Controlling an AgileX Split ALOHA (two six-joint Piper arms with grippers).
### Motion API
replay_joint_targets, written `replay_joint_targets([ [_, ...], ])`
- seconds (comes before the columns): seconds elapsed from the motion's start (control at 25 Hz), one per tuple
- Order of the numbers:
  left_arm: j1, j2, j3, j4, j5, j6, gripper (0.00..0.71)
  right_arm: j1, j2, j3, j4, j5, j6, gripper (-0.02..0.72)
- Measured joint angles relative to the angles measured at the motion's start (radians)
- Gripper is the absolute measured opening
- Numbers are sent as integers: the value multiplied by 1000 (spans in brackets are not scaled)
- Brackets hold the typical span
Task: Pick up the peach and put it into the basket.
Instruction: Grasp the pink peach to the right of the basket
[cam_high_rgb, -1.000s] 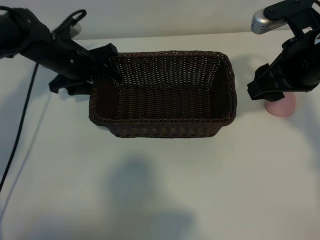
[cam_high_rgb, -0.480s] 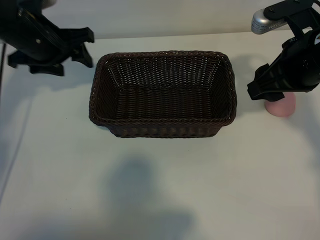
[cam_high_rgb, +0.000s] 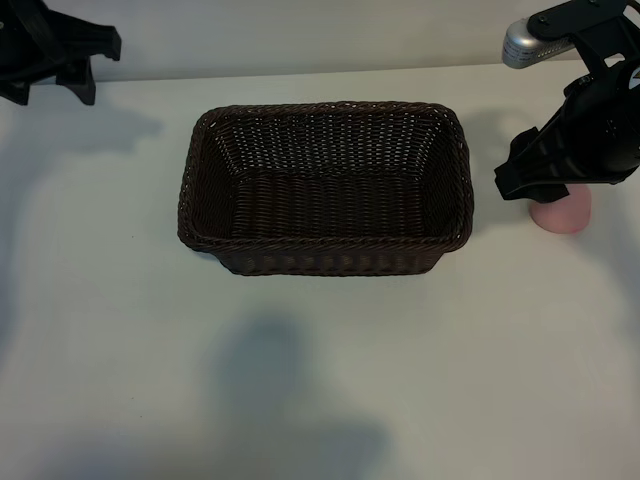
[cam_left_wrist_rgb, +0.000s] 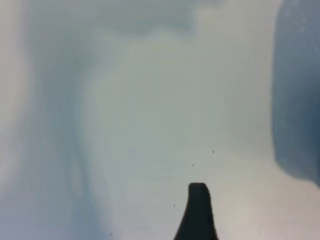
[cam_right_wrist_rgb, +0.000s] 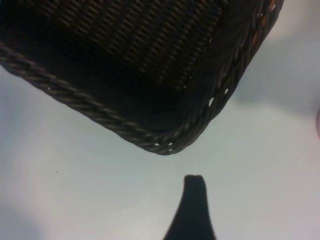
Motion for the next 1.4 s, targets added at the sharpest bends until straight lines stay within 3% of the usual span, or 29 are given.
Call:
replay_joint_targets([
  [0.08,42,-15,0,-25,13,48,593,0,0,0,0,0,0,595],
  [0.32,237,-106,0,-197,43,211,593,0,0,0,0,0,0,595],
  [0.44,284,-157,0,-236,49,262,592,0,0,0,0,0,0,595],
  [0.68,292,-289,7,-315,50,320,592,0,0,0,0,2,0,595],
  [0.92,292,-504,104,-448,50,395,591,0,0,0,0,2,0,595],
  [1.4,292,-1072,502,-392,-44,402,591,0,0,0,-1,3,0,595],
])
